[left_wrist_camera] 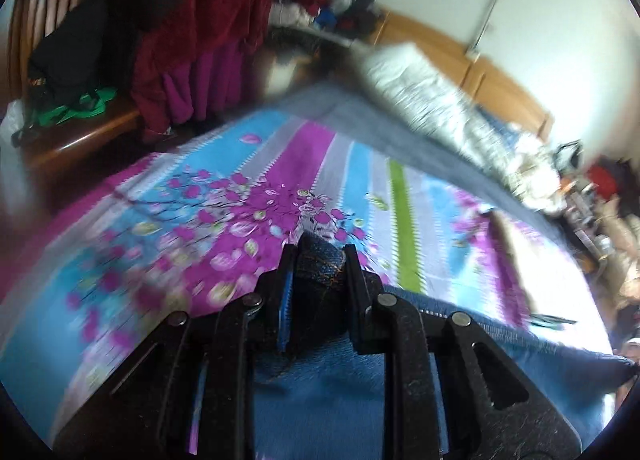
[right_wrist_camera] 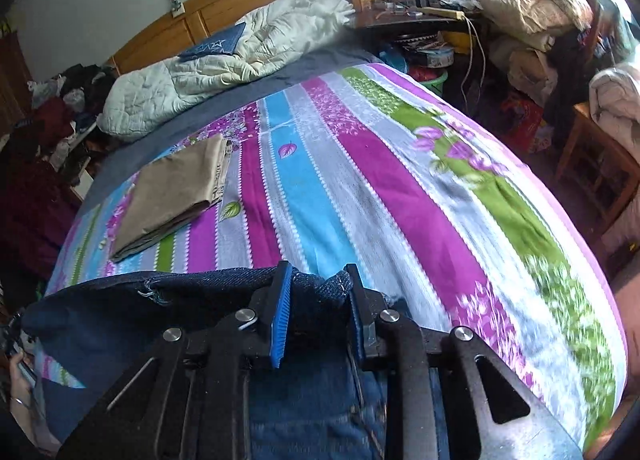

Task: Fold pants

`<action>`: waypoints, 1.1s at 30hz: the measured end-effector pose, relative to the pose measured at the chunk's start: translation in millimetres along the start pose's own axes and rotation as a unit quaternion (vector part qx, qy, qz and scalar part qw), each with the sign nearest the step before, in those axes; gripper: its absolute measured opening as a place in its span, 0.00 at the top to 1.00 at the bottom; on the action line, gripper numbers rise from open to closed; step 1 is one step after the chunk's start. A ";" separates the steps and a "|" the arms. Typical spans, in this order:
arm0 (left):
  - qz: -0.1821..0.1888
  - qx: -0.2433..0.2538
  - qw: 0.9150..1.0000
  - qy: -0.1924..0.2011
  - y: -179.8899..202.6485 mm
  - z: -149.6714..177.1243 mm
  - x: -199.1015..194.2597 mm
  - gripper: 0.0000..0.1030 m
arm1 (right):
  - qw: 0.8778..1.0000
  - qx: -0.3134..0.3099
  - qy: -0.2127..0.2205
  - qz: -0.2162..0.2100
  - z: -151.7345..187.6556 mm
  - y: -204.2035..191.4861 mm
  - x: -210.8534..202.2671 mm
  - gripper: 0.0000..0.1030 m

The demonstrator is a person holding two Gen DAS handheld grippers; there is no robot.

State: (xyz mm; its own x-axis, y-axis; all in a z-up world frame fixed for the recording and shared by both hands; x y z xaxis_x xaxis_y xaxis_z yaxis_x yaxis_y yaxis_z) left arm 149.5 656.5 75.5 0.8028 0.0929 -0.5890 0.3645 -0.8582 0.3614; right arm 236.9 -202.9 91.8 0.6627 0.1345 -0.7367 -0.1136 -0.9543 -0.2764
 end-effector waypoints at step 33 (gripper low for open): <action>0.056 -0.356 0.927 -0.105 -96.0 159.5 -138.1 0.38 | 0.909 0.360 -0.100 -0.187 241.5 54.8 -44.7 0.37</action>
State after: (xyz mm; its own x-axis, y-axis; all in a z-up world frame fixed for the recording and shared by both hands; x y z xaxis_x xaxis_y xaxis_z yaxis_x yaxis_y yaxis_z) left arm -71.6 645.5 6.8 0.7719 -0.1406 -0.6200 0.5636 -0.2999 0.7697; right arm 22.4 -196.7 -39.5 0.6148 0.5279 -0.5859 -0.4109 -0.4197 -0.8093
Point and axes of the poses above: each gripper's, at about its wrist camera, not at the fingertips, and x roughly the way its jaws point, y to its right, z to its underside, the point moved 7 cm from there along x, roughly the way its jaws point, and after that the axes turned 1 degree about -z, right-handed, at the moved point
